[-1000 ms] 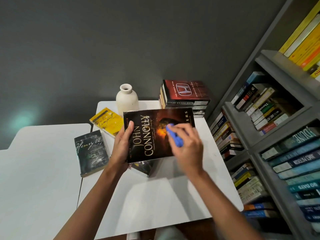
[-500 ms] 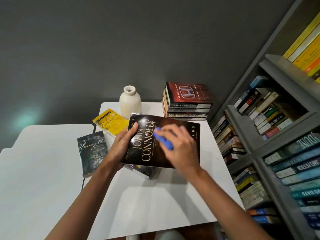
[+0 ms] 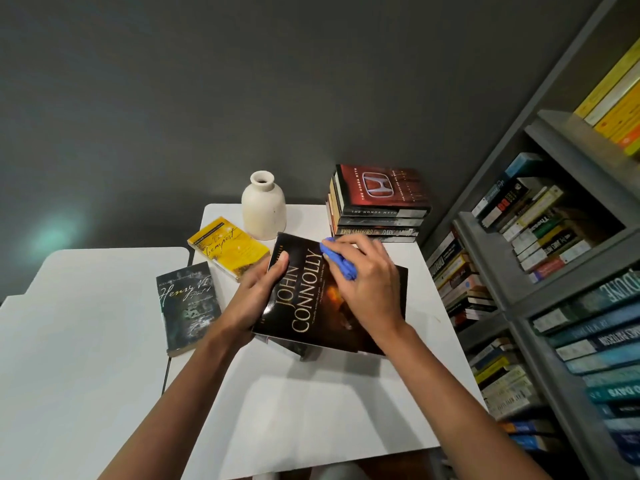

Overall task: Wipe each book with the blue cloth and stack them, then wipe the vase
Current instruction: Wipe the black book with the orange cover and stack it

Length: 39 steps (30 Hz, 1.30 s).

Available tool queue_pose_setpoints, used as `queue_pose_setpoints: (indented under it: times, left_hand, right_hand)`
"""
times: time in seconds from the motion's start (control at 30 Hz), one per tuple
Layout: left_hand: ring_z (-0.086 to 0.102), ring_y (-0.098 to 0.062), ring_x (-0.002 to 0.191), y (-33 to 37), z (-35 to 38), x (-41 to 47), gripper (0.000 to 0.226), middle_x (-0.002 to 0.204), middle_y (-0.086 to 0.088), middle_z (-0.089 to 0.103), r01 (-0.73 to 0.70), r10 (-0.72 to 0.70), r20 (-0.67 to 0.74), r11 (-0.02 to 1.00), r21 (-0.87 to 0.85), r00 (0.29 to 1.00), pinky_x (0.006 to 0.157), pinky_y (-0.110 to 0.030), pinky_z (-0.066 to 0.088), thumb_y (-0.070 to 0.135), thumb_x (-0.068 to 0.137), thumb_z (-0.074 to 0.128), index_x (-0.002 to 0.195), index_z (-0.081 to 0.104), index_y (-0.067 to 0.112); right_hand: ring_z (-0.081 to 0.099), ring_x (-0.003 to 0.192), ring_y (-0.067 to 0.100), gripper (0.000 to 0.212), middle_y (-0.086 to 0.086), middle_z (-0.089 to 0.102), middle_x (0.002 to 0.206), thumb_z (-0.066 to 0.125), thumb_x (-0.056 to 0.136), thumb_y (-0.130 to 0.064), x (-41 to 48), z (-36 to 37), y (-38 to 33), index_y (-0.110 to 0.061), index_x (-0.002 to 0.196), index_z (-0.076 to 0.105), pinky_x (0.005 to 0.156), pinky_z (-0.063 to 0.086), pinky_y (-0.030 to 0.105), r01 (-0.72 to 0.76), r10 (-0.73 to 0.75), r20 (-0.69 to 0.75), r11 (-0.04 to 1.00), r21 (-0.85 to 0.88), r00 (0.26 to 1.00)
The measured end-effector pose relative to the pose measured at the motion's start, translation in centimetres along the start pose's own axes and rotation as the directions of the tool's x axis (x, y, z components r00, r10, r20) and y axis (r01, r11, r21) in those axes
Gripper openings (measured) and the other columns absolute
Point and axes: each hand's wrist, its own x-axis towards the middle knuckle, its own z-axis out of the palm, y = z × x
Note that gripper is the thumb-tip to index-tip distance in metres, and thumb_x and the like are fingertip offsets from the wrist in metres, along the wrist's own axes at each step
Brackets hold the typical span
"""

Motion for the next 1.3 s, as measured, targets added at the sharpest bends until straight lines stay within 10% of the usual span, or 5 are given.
queue_pose_setpoints:
  times: [0.2, 0.4, 0.6, 0.8, 1.3]
  left_hand:
    - [0.065, -0.023, 0.099, 0.1, 0.0, 0.3, 0.042, 0.108, -0.011, 0.071, -0.031, 0.031, -0.002, 0.999, 0.039, 1.000, 0.086, -0.037, 0.049, 0.042, 0.091, 0.055, 0.115, 0.064, 0.009]
    - [0.068, -0.027, 0.101, -0.2, 0.5, 0.1, 0.048, 0.111, -0.013, 0.072, 0.013, -0.013, 0.004, 1.000, 0.021, 1.000, 0.087, -0.039, 0.053, 0.044, 0.088, 0.055, 0.121, 0.061, 0.009]
    - [0.059, -0.019, 0.094, -0.2, 0.5, 0.1, 0.045, 0.100, -0.012, 0.064, -0.094, 0.096, -0.036, 0.995, 0.037, 0.995, 0.085, -0.036, 0.048, 0.050, 0.092, 0.054, 0.105, 0.063, 0.008]
    - [0.072, -0.011, 0.084, -0.8, 0.8, 0.0, 0.049, 0.094, 0.001, 0.076, -0.058, 0.058, 0.000, 0.998, 0.006, 0.998, 0.067, -0.021, 0.056, 0.049, 0.085, 0.045, 0.114, 0.061, 0.013]
    - [0.069, -0.017, 0.097, -0.4, 1.5, -0.2, 0.036, 0.104, -0.005, 0.073, -0.061, 0.060, -0.042, 0.998, -0.016, 0.997, 0.085, -0.032, 0.051, 0.041, 0.102, 0.038, 0.105, 0.069, 0.023]
  right_hand:
    - [0.050, 0.075, 0.018, 0.020, -0.008, 0.066, 0.103, 0.067, 0.087, -0.022, -4.1, 0.6, -3.6, -0.020, 0.107, 0.072, 0.068, 0.048, 0.026, 0.210, -0.222, 0.140, 0.973, 0.099, 0.965]
    - [0.054, 0.080, 0.018, 0.023, -0.004, 0.063, 0.099, 0.070, 0.085, -0.021, -0.2, 0.4, -0.1, -0.016, 0.107, 0.072, 0.063, 0.051, 0.035, -0.053, 0.052, -0.025, 0.998, -0.021, 0.998]
    - [0.050, 0.078, 0.019, 0.028, -0.007, 0.064, 0.105, 0.063, 0.086, -0.022, -4.2, 1.1, -4.0, -0.020, 0.113, 0.069, 0.070, 0.047, 0.027, 0.179, -0.185, 0.130, 0.982, 0.060, 0.974]
    - [0.052, 0.080, 0.017, 0.031, -0.006, 0.062, 0.102, 0.070, 0.081, -0.018, -0.7, 0.8, -0.7, -0.019, 0.113, 0.070, 0.061, 0.052, 0.033, -0.094, 0.094, -0.014, 0.992, -0.088, 0.996]
    - [0.051, 0.083, 0.018, 0.029, -0.007, 0.063, 0.103, 0.067, 0.083, -0.016, -1.0, 0.9, -3.8, -0.020, 0.112, 0.069, 0.071, 0.047, 0.026, 0.057, -0.058, 0.077, 0.998, 0.014, 0.995]
